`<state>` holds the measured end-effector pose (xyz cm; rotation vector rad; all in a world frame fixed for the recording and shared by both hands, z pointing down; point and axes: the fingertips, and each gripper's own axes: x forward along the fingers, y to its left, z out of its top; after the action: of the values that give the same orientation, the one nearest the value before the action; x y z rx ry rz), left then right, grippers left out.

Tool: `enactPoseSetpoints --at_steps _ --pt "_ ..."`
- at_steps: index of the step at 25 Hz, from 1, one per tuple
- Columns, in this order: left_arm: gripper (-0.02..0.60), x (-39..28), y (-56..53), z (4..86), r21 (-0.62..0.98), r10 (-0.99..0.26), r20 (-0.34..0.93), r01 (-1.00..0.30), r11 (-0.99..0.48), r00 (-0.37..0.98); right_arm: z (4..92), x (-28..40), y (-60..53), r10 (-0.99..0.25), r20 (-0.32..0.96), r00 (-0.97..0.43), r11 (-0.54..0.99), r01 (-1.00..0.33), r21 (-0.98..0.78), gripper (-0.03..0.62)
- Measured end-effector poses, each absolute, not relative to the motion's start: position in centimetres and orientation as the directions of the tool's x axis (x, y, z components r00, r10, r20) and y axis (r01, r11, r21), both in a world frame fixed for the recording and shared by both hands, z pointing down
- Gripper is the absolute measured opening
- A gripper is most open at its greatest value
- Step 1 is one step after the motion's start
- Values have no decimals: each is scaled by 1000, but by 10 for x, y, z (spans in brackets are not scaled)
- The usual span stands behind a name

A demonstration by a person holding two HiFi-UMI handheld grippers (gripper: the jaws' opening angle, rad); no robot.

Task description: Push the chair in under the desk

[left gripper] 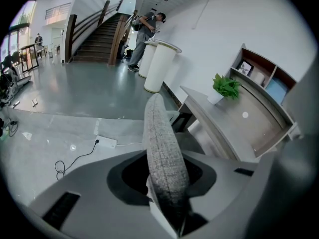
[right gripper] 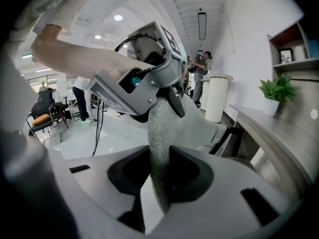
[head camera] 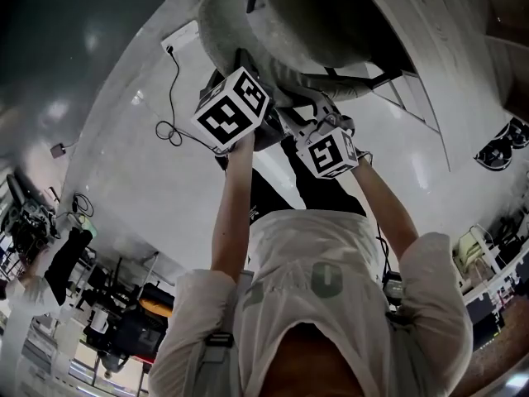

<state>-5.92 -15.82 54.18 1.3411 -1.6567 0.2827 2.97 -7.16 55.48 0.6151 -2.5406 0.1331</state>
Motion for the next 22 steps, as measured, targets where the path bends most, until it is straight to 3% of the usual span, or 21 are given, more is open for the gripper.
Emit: enactPoseSetpoints --at_steps 22 --pt "131 -3 -178 543 358 -629 776 -853 381 45 557 91 -97 -415 537 -735 892 -445 81 103"
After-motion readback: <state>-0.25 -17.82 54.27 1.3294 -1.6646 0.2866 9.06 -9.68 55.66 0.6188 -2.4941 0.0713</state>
